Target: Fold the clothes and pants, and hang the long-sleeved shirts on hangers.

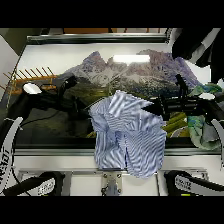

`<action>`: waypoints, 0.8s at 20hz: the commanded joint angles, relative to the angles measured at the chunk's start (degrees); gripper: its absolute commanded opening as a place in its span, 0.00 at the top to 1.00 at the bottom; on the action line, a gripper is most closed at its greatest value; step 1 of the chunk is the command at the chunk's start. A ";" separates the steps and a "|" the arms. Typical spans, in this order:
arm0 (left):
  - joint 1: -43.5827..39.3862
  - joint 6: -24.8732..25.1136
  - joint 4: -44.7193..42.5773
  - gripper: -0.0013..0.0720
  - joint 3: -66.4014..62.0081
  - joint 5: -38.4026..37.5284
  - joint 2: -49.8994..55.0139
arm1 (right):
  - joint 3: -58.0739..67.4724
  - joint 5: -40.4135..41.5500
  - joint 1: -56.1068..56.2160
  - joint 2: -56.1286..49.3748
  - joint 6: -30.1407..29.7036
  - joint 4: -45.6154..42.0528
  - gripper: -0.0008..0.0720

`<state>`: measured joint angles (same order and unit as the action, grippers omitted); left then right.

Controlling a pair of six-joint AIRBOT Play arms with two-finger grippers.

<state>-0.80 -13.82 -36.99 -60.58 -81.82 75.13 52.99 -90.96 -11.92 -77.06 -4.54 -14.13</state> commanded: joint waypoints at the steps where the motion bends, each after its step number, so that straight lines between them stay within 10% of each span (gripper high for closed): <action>1: 3.78 -4.00 -0.48 0.30 -0.02 3.06 -2.47 | 0.00 -0.35 -0.02 0.02 -0.24 -0.26 0.98; 11: 14.75 -17.46 -1.16 0.30 -0.02 9.86 -12.57 | 0.24 -0.55 -0.09 4.09 2.01 -0.13 0.98; 16: 15.28 -35.91 -11.76 0.30 0.00 12.26 -14.71 | 0.24 -1.05 -0.20 12.83 7.41 -0.13 0.98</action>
<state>14.11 -37.65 -42.44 -60.58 -71.92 61.54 53.17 -91.85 -11.99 -68.66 -0.78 -14.35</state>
